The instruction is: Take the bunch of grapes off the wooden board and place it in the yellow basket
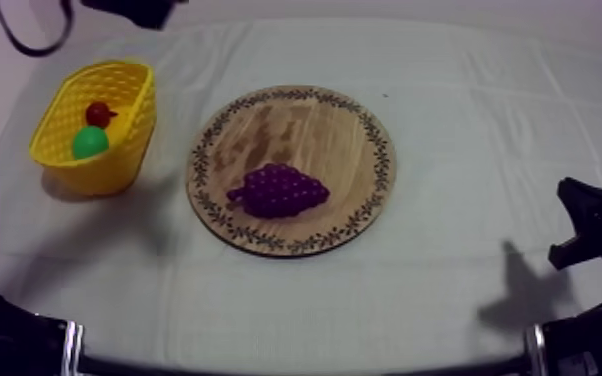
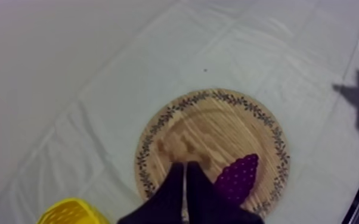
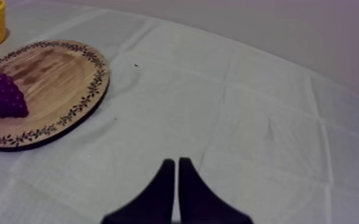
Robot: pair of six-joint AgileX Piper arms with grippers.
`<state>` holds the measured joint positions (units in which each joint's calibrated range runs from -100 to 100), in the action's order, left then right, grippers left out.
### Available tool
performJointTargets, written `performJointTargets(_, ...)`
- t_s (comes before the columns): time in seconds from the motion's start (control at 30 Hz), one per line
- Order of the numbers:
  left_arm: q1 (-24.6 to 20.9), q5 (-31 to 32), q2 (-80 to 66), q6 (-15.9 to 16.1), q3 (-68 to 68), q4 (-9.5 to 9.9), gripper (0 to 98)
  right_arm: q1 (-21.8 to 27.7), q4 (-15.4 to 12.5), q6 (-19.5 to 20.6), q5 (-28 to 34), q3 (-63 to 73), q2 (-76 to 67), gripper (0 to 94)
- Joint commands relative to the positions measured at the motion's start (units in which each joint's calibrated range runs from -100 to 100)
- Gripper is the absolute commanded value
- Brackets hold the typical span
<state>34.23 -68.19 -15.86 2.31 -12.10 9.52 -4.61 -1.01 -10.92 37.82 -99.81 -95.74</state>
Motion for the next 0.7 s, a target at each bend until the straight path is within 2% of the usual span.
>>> performJointTargets(0.0, 0.9, 1.0, 3.0, -0.5, 0.0, 0.56, 0.0, 0.0, 0.0, 0.0, 0.0, 0.0, 0.0, 0.4)
performJointTargets(0.17, 2.5, 2.4, 8.9, -1.1, -0.2, 1.38, 0.0, 0.0, 0.0, 0.0, 0.0, 0.0, 0.0, 0.4)
performJointTargets(0.47, 4.2, 3.2, 17.9, 0.2, -1.5, 2.42, 0.0, 0.0, 0.0, 0.0, 0.0, 0.0, 0.0, 0.4)
performJointTargets(0.6, 4.3, 4.8, 20.0, -1.2, -3.4, 2.13, 0.5, 0.0, 0.0, 0.0, 0.0, 0.0, 0.0, 0.4)
performJointTargets(0.67, 4.3, 5.4, 20.7, -2.0, -4.1, 1.82, 4.0, 0.0, 0.0, 0.0, 0.0, 0.0, 0.0, 0.4)
